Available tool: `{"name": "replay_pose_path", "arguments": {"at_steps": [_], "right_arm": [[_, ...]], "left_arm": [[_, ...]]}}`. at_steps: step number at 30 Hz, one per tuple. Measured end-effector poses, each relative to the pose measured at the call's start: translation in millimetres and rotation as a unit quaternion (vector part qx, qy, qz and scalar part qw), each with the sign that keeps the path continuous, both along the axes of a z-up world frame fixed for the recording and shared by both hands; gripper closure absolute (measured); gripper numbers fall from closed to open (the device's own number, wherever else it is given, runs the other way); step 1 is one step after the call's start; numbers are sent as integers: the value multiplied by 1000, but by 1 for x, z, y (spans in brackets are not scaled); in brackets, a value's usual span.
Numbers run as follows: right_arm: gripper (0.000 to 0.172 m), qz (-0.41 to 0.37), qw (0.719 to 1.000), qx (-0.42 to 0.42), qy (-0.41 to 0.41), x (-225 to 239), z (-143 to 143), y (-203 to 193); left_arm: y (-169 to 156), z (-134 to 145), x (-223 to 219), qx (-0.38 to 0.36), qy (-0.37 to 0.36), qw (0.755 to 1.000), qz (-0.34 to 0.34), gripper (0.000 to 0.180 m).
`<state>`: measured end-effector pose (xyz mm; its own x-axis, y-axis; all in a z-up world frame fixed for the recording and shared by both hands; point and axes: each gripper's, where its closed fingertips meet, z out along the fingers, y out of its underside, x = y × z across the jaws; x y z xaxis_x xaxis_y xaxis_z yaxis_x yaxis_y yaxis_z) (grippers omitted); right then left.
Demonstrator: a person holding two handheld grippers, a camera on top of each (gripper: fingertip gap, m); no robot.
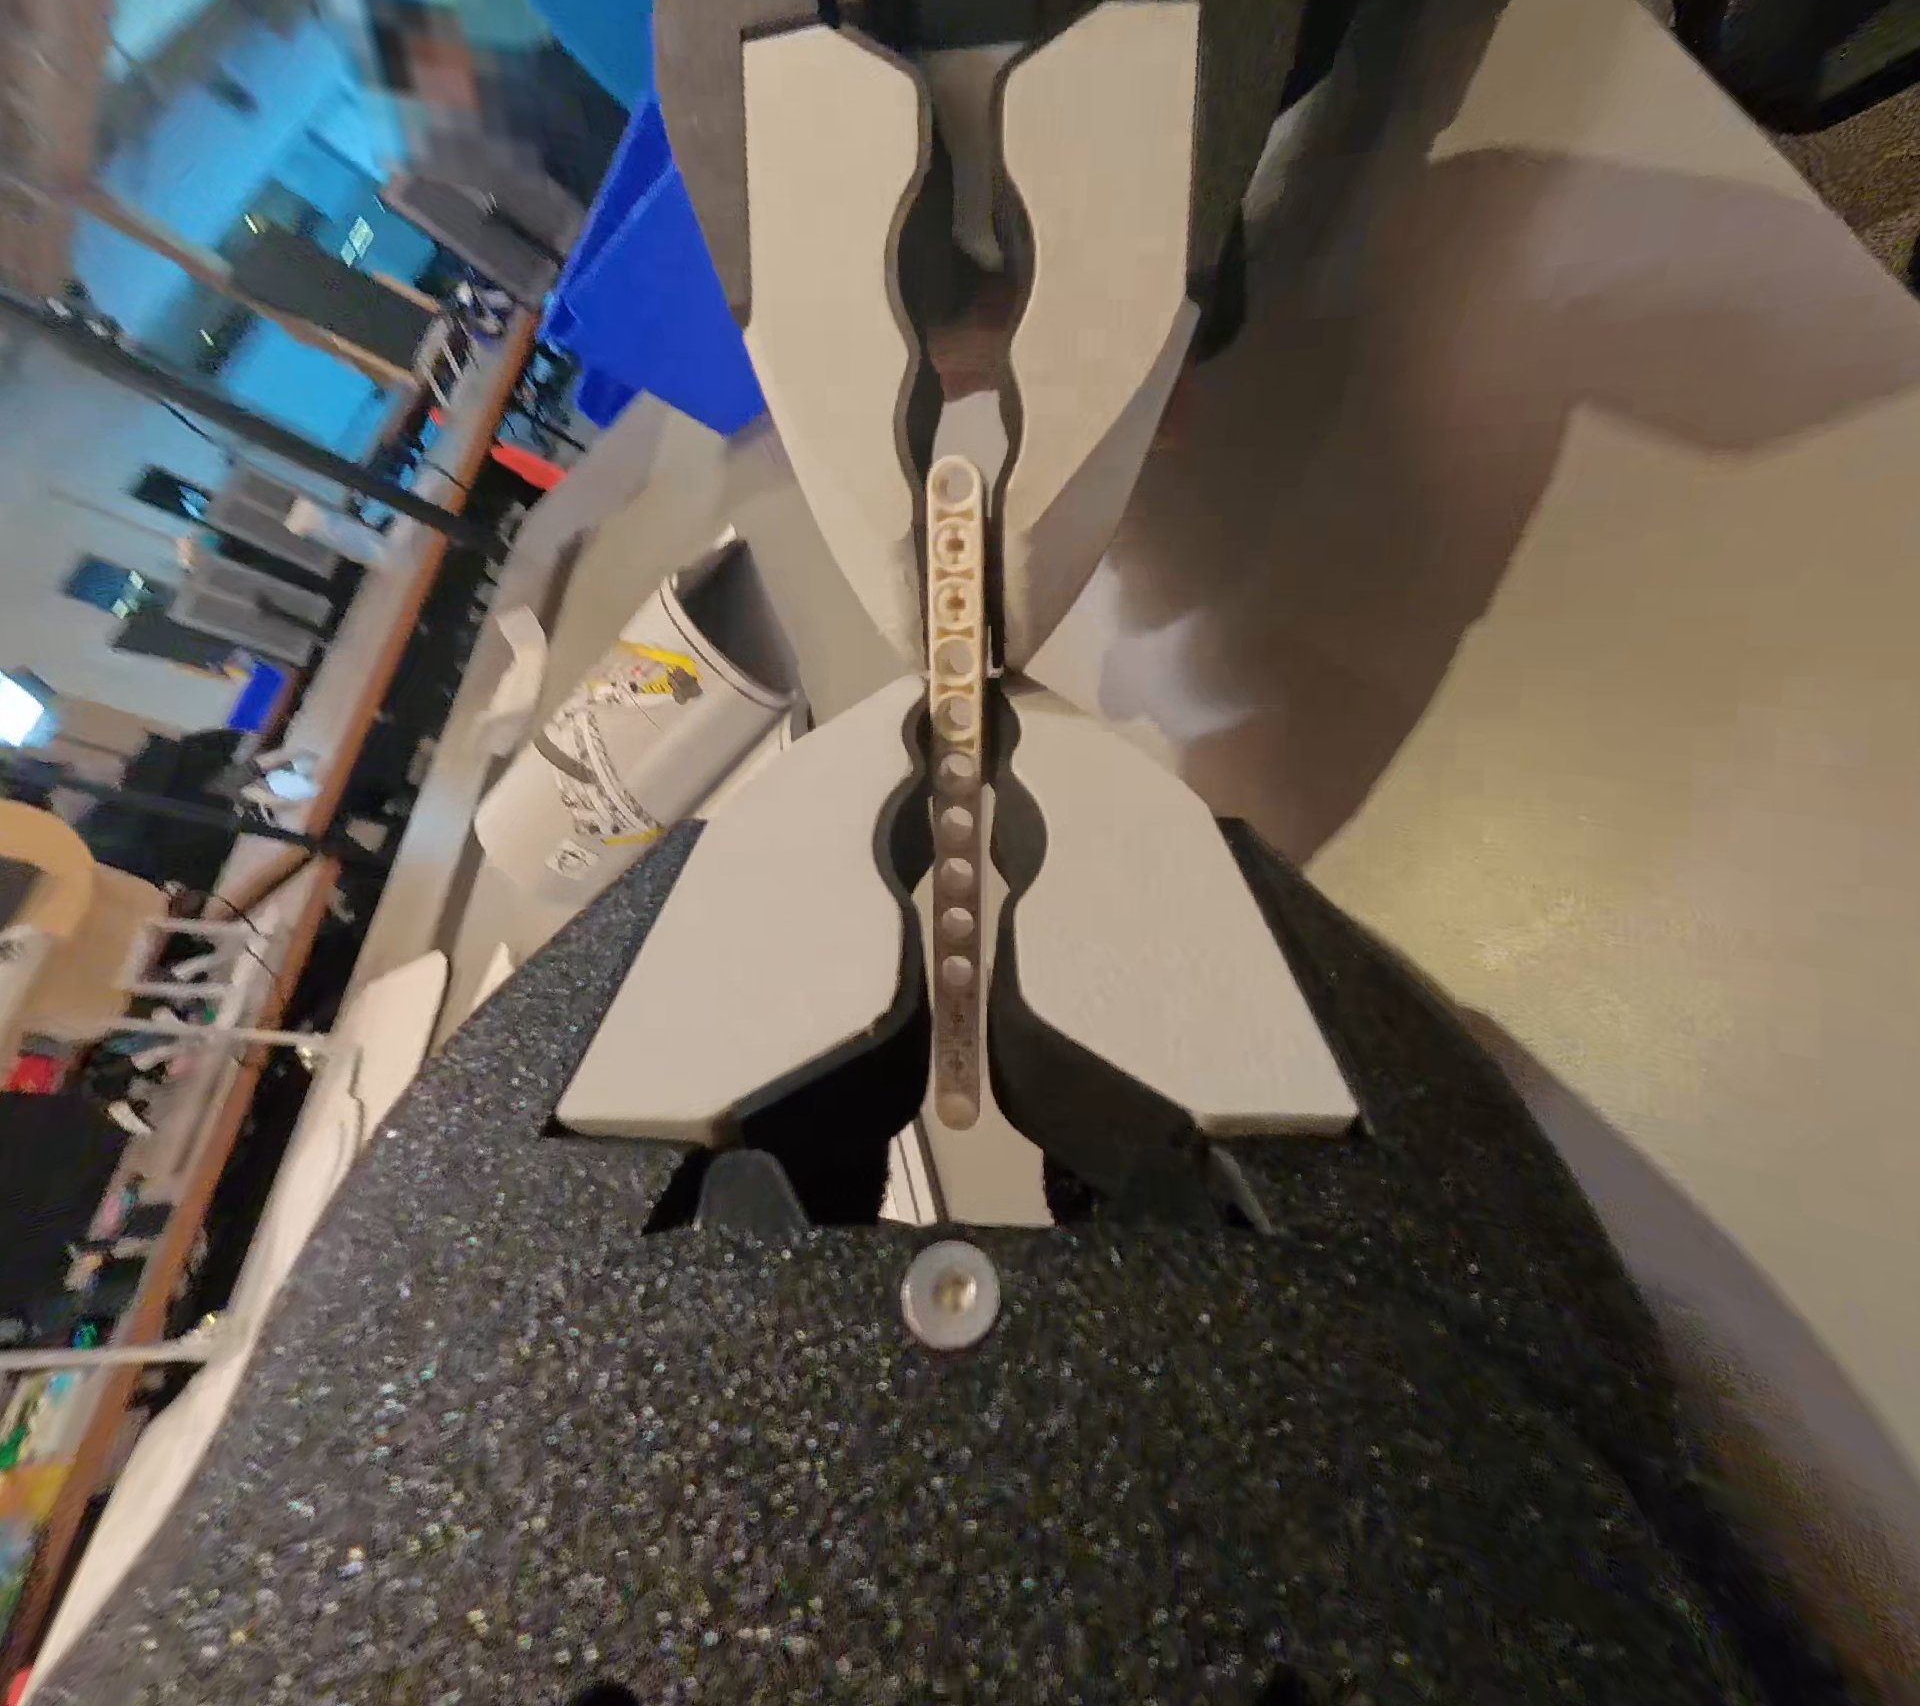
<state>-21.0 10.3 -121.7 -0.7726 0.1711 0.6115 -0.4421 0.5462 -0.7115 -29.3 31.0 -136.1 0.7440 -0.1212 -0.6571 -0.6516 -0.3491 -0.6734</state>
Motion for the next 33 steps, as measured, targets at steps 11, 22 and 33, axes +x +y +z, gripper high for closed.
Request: {"name": "replay_pose_path", "arguments": {"at_steps": [11, 22, 33], "right_arm": [[163, 22, 995, 35, 93, 9, -14, 5], [163, 14, 995, 35, 91, 5, -22, 8], [163, 8, 998, 30, 58, 3, -29, 11]], "left_arm": [[2, -9, 14, 11, 51, 997, -60, 173], [2, -13, 11, 0, 76, 996, -57, 173], [1, -13, 11, -6, 131, 990, -45, 173]]}}
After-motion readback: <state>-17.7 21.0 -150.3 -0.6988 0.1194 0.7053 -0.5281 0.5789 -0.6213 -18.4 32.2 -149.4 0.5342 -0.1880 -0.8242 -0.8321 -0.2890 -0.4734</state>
